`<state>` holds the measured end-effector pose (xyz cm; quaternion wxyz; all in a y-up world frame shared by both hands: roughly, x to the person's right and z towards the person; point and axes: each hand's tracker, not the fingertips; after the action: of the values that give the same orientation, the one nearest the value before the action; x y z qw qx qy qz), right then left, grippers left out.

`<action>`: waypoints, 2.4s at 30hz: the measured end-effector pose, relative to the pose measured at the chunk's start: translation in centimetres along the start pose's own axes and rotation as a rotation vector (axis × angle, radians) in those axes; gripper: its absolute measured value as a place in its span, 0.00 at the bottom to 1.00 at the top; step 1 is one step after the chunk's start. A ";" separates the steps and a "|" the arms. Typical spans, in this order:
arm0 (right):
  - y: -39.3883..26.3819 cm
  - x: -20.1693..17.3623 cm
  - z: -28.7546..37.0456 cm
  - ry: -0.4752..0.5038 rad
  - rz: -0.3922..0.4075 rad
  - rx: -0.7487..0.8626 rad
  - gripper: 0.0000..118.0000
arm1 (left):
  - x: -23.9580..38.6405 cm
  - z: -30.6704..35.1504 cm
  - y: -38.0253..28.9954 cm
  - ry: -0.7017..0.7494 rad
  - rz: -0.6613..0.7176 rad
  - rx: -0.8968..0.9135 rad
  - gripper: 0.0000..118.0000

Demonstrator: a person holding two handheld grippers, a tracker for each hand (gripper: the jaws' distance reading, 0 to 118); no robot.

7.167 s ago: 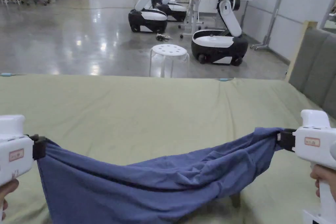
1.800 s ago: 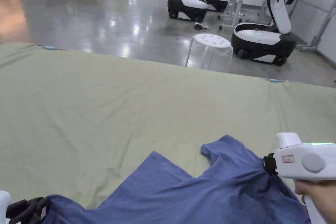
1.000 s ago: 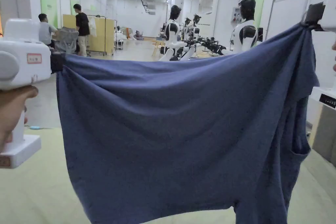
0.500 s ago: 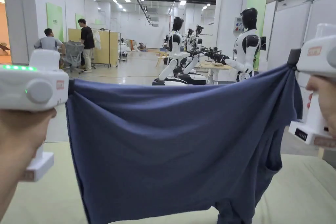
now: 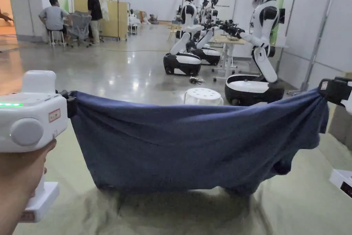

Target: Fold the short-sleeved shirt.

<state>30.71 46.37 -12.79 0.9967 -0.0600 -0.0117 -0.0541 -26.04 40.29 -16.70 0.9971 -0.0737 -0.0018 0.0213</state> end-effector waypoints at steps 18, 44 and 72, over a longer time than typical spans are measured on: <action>-34.5 3.5 12.7 -0.041 0.119 -0.545 0.23 | -1.9 13.7 -24.6 -0.065 -0.088 -0.408 0.31; -30.4 -3.2 20.2 0.004 0.018 -0.390 0.00 | -7.0 15.3 -28.9 -0.119 -0.110 -0.600 0.63; -33.7 2.7 13.5 -0.065 0.060 -0.617 0.55 | -0.9 13.7 -23.9 -0.145 -0.073 -0.529 0.07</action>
<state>29.46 14.44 4.69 0.9317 -0.3617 -0.0248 -0.0236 -26.07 18.65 0.34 0.9405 -0.3299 -0.0814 -0.0105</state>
